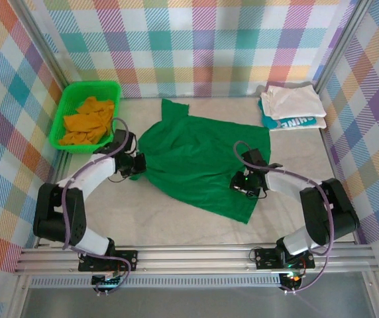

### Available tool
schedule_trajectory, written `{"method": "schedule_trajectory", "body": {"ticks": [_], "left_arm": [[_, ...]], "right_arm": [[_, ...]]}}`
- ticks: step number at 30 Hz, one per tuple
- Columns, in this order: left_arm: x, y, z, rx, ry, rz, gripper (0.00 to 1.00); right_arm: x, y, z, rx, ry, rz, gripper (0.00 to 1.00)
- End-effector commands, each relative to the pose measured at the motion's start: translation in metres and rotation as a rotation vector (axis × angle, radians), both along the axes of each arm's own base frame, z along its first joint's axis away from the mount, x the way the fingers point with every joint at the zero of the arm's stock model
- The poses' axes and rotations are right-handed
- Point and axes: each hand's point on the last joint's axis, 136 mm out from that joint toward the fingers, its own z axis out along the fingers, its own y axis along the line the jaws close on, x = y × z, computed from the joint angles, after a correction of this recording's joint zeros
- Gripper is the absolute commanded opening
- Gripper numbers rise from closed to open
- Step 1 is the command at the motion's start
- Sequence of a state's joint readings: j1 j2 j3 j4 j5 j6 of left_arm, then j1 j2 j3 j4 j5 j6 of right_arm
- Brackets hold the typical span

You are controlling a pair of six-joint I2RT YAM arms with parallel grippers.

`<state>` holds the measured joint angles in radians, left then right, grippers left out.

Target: Fold and stack the t-shirts

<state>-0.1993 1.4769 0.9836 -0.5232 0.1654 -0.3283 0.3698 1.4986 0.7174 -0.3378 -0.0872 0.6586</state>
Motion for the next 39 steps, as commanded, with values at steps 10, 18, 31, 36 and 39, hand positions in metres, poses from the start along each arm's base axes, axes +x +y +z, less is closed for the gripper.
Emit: {"method": "schedule_trajectory", "body": {"ticks": [10,18,31,36,39], "left_arm": [[-0.009,0.0,0.053,-0.268,0.081,0.065,0.13],[-0.001,0.012,0.006,-0.161,0.107,0.047,0.29],[0.001,0.026,-0.004,-0.089,0.043,0.085,0.35],[0.047,-0.001,0.068,-0.142,-0.191,-0.009,0.29],[0.093,-0.025,0.109,-0.199,-0.298,-0.083,0.26]], "right_arm": [[0.045,-0.072,0.009,-0.103,0.006,-0.145,0.37],[0.063,-0.054,0.019,-0.009,-0.068,-0.092,0.34],[0.04,-0.003,0.025,-0.063,-0.061,0.064,0.35],[0.092,-0.007,0.053,-0.142,-0.146,0.045,0.35],[0.123,-0.01,0.063,-0.124,-0.168,0.016,0.35]]}}
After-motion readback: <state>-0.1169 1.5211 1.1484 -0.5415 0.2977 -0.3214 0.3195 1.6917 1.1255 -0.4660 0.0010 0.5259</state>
